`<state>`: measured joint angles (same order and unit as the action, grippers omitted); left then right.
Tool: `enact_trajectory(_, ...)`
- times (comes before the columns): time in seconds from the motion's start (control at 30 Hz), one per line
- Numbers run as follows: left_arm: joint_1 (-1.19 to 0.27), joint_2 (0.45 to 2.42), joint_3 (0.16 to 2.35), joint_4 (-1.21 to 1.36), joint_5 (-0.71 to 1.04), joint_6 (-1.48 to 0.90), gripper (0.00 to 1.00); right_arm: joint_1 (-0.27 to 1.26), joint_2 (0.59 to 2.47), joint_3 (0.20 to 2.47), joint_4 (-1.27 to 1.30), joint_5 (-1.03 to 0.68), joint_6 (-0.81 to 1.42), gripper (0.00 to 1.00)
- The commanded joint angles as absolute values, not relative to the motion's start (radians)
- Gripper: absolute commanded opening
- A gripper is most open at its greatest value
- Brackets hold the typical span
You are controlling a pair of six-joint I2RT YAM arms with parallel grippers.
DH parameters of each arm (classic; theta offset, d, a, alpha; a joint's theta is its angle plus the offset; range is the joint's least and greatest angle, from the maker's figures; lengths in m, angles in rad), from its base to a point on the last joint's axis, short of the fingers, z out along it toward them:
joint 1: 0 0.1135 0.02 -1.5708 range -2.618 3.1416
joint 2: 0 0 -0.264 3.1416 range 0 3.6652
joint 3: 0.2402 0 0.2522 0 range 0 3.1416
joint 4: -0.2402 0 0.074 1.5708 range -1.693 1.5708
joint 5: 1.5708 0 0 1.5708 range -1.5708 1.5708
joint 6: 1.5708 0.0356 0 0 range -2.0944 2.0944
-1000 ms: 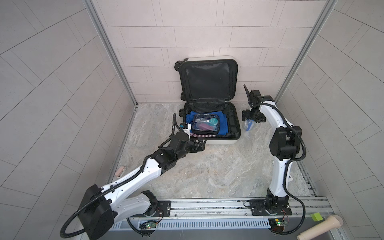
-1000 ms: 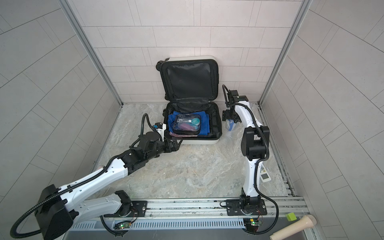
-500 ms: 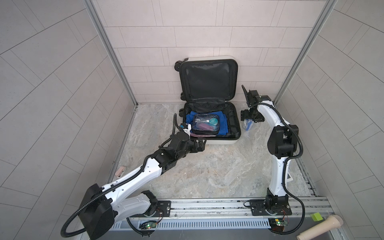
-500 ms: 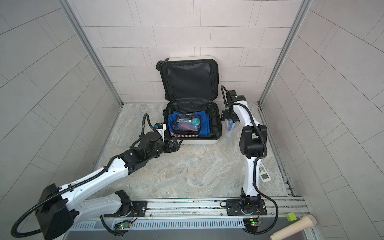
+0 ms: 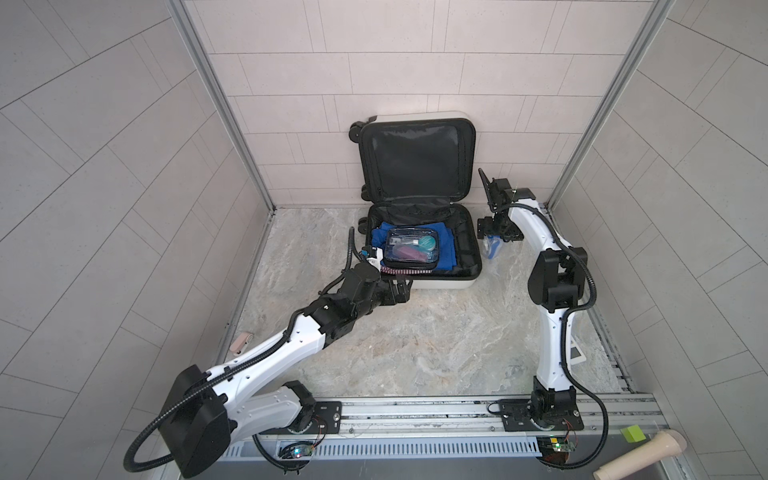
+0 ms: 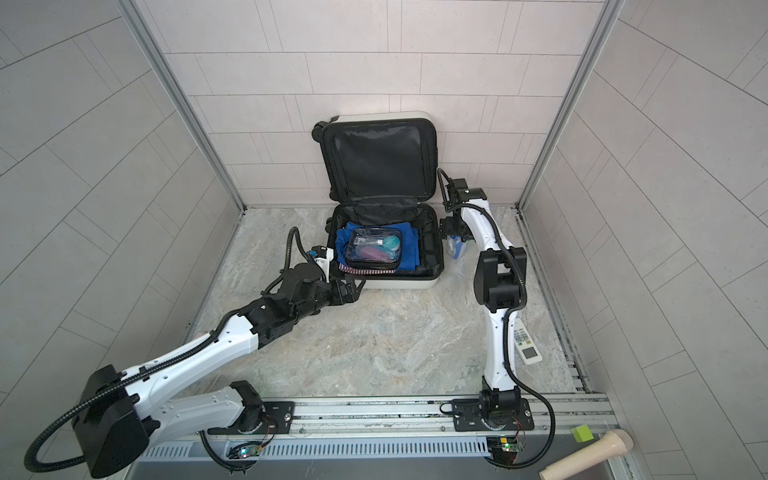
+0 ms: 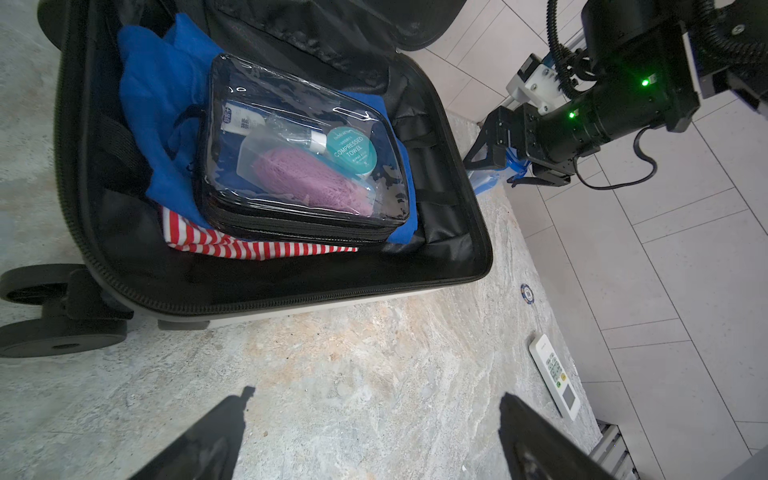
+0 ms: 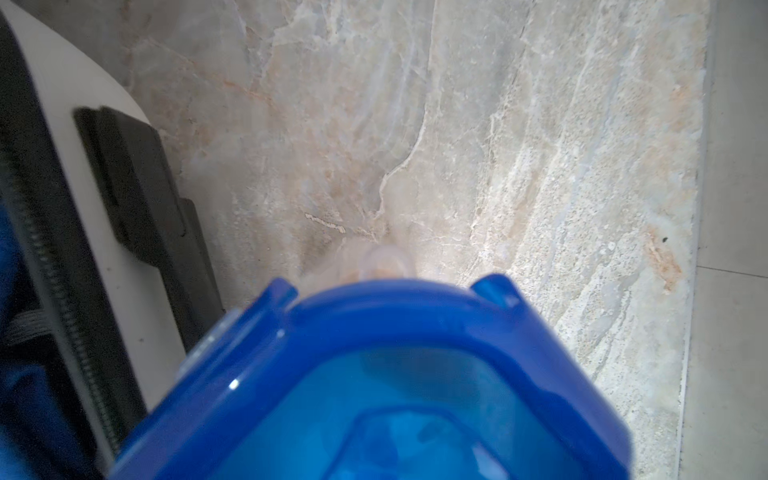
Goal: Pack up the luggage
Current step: 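Grasp the blue-lidded clear container with the right gripper, then lift the container with the right gripper and carry it over the suitcase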
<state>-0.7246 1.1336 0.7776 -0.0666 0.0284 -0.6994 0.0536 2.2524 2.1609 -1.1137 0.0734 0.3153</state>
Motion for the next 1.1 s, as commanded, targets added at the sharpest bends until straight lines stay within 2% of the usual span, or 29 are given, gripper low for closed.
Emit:
enact_trajectory(0.0,-0.717,1.137,0.796,-0.057,0.012,-0.698,1.00,0.053,2.262,2.205,-1.159,0.110,0.332,0.99)
enact_trajectory(0.3,-0.713,1.147,0.793,-0.037,0.023,-0.699,1.00,0.049,2.314,2.319,-1.219,0.125,0.331,0.99)
enact_trajectory(0.63,-0.706,1.152,0.786,-0.022,0.026,-0.707,1.00,0.049,2.330,2.328,-1.229,0.133,0.331,0.99)
enact_trajectory(0.83,-0.704,1.146,0.785,-0.023,0.029,-0.706,1.00,0.048,2.312,2.322,-1.229,0.132,0.336,0.90)
enact_trajectory(1.07,-0.691,1.144,0.802,-0.031,0.031,-0.697,1.00,0.048,2.238,2.304,-1.220,0.143,0.345,0.85)
